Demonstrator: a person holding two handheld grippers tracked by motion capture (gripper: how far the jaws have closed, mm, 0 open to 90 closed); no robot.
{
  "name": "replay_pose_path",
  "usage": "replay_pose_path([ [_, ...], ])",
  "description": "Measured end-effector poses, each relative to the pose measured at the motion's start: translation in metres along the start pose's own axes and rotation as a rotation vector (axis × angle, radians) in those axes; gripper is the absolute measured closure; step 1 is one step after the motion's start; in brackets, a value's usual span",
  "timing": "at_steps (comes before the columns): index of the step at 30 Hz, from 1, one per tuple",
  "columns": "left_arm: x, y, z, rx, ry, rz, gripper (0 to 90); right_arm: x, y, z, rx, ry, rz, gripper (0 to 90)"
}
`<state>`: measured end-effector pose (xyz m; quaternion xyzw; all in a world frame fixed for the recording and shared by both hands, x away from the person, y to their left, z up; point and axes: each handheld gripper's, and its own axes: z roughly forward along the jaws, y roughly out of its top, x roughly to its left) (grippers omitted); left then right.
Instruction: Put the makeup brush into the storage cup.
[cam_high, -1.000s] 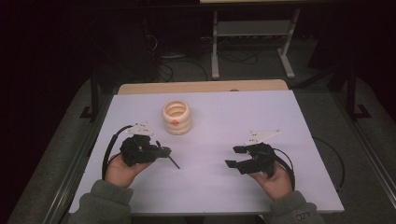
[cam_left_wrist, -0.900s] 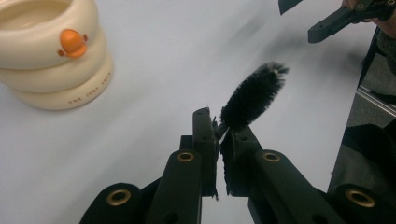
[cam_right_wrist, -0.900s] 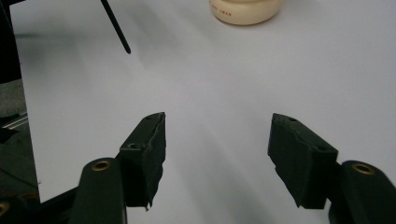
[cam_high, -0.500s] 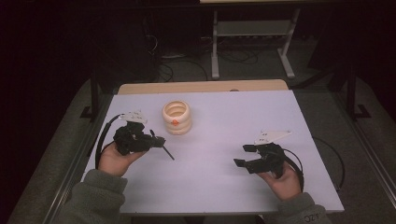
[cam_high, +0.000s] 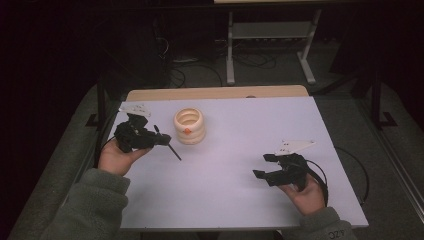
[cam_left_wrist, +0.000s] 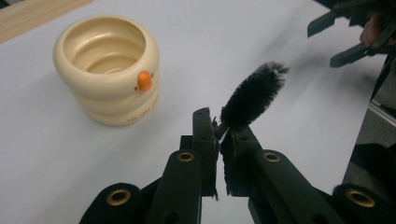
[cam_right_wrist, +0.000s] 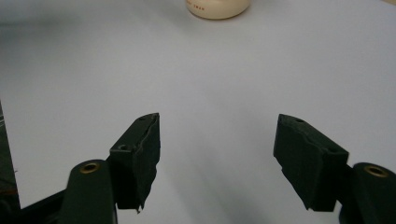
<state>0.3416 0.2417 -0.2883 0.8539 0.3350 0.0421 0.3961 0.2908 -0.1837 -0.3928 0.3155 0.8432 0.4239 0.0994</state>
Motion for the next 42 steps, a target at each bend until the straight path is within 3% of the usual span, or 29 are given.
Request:
replay_pose_path([
  [5,0.007,0.009,-0.009,-0.013,-0.001,-0.015,84.6,-0.001,0.0,-0.001,-0.003,-0.002,0.008,30.1],
  [9,0.011,0.023,-0.017,-0.014,0.029,-0.019,84.7,-0.001,0.0,-0.002,-0.008,-0.009,0.012,29.7],
  [20,0.02,0.051,-0.022,-0.005,0.064,-0.025,84.6,-0.004,0.001,-0.003,-0.02,-0.013,0.01,29.1],
  [32,0.039,0.082,-0.011,-0.031,0.114,-0.076,84.6,-0.006,0.001,-0.005,-0.036,-0.013,0.016,28.4],
  [42,0.047,0.087,0.003,-0.028,0.166,-0.096,84.5,-0.007,0.0,-0.005,-0.038,-0.016,0.022,27.3],
])
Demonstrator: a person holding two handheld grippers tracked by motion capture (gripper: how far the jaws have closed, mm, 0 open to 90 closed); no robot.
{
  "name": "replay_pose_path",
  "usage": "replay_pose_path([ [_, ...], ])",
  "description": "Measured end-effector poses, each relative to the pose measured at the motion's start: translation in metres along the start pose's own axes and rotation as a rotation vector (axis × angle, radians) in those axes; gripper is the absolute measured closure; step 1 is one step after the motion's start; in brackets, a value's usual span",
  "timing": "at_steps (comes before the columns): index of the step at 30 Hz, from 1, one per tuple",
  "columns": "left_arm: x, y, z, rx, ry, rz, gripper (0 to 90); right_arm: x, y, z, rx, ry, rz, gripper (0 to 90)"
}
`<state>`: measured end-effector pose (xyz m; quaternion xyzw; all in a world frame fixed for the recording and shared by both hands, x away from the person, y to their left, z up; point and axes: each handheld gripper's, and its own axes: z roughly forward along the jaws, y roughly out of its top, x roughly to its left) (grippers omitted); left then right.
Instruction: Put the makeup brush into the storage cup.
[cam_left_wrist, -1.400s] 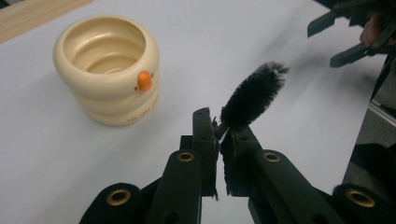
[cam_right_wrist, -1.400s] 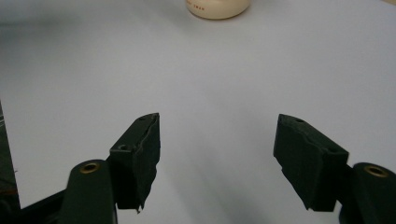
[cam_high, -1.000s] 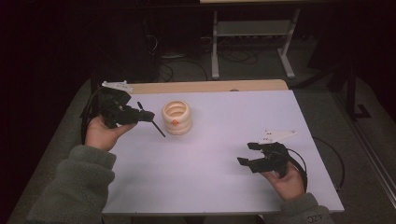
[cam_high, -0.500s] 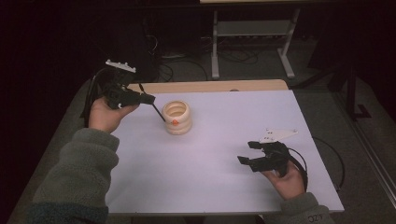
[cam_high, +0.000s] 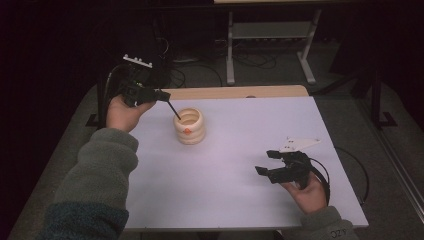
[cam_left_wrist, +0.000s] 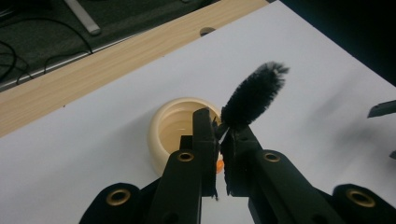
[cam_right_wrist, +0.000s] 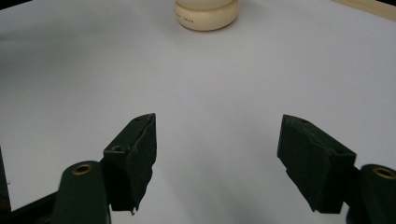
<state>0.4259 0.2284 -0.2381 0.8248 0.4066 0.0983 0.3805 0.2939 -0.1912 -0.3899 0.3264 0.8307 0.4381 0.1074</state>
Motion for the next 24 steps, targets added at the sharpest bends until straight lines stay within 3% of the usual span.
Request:
replay_pose_path([
  [6,0.001,0.001,0.008,-0.013,0.023,-0.015,84.5,0.0,0.0,0.0,-0.003,-0.005,0.006,26.3],
  [24,0.002,-0.001,0.027,-0.008,0.03,-0.047,84.4,-0.001,0.0,-0.001,-0.008,-0.004,0.006,26.3],
])
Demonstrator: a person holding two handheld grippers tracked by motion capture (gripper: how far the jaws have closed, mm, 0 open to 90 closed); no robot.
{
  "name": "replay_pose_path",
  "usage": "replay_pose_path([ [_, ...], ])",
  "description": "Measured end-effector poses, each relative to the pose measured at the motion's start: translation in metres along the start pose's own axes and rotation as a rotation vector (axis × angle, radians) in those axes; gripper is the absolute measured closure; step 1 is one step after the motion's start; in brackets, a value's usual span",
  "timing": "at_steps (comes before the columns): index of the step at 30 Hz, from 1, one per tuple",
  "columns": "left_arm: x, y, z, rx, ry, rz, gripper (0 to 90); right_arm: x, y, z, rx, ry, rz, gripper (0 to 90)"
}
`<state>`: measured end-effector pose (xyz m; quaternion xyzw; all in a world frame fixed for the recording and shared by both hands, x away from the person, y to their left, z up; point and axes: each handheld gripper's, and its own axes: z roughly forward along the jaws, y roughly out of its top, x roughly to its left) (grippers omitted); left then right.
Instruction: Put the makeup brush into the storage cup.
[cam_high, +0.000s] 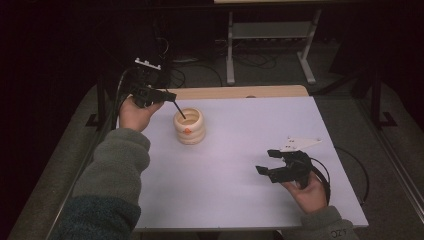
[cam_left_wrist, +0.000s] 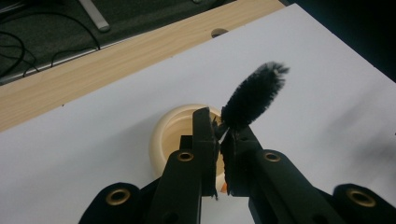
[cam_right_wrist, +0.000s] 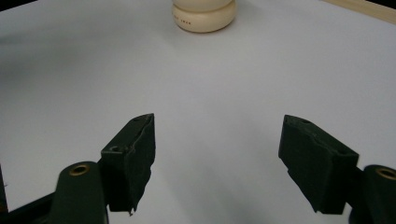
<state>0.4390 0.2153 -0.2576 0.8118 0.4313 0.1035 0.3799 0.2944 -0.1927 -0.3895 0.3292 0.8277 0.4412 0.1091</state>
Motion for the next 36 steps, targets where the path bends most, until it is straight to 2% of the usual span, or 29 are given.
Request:
replay_pose_path([
  [2,0.0,-0.001,0.001,-0.018,-0.016,-0.009,84.4,0.0,0.0,0.0,-0.002,-0.002,-0.001,26.3],
  [16,0.001,-0.01,0.012,-0.015,-0.012,-0.032,84.4,0.0,0.0,-0.001,-0.002,-0.005,-0.001,26.3],
  [30,0.007,-0.028,0.028,-0.002,-0.013,-0.065,84.3,0.001,0.0,-0.001,0.003,-0.006,-0.004,26.4],
  [36,0.005,-0.03,0.032,-0.002,-0.008,-0.061,84.3,0.001,0.0,0.0,0.003,-0.007,-0.006,26.4],
])
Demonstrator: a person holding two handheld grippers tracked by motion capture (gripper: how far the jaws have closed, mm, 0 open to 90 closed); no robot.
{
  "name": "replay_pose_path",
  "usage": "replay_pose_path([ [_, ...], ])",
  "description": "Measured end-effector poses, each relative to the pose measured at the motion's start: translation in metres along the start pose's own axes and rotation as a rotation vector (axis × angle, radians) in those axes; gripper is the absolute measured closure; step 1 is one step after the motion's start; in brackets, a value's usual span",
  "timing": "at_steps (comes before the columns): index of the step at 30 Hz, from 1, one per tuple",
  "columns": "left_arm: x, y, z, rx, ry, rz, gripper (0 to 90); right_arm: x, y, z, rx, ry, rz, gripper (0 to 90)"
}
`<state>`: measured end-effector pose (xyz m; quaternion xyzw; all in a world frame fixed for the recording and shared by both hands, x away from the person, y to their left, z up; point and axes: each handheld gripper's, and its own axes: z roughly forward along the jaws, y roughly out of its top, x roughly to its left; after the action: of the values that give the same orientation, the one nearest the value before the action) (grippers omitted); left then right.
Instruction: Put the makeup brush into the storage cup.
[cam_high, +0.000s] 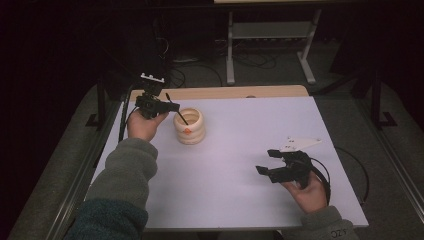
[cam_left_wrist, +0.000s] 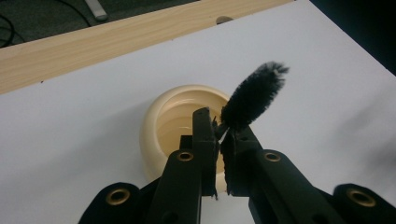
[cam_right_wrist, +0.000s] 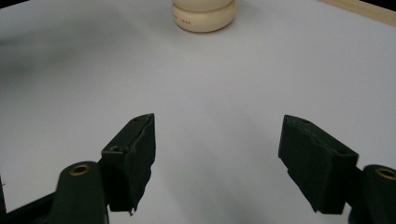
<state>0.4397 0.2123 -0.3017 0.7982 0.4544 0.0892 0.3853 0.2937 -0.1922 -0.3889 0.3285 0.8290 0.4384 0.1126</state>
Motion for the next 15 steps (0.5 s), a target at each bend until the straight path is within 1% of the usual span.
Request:
replay_pose_path([
  [3,-0.002,0.0,0.002,-0.004,0.004,0.003,84.3,0.0,0.0,0.0,-0.002,0.0,-0.002,26.5],
  [4,-0.002,-0.001,0.003,-0.009,0.002,-0.002,84.3,0.0,0.0,0.0,0.0,0.0,0.001,26.5],
  [7,0.0,-0.005,0.007,-0.008,0.002,-0.013,84.3,0.0,0.0,0.0,-0.001,0.0,0.0,26.5],
  [8,0.001,-0.007,0.008,-0.006,0.002,-0.008,84.3,0.0,0.0,0.0,-0.001,0.0,-0.001,26.5],
  [11,0.003,-0.01,0.01,-0.009,0.005,-0.021,84.3,0.0,0.0,0.0,0.0,-0.002,-0.004,26.5],
  [13,0.003,-0.011,0.011,0.0,0.012,-0.019,84.3,0.0,0.0,0.001,0.001,0.001,-0.004,26.5],
  [15,0.003,-0.011,0.011,-0.004,0.011,-0.02,84.3,0.0,0.0,0.001,0.004,-0.001,-0.006,26.5],
])
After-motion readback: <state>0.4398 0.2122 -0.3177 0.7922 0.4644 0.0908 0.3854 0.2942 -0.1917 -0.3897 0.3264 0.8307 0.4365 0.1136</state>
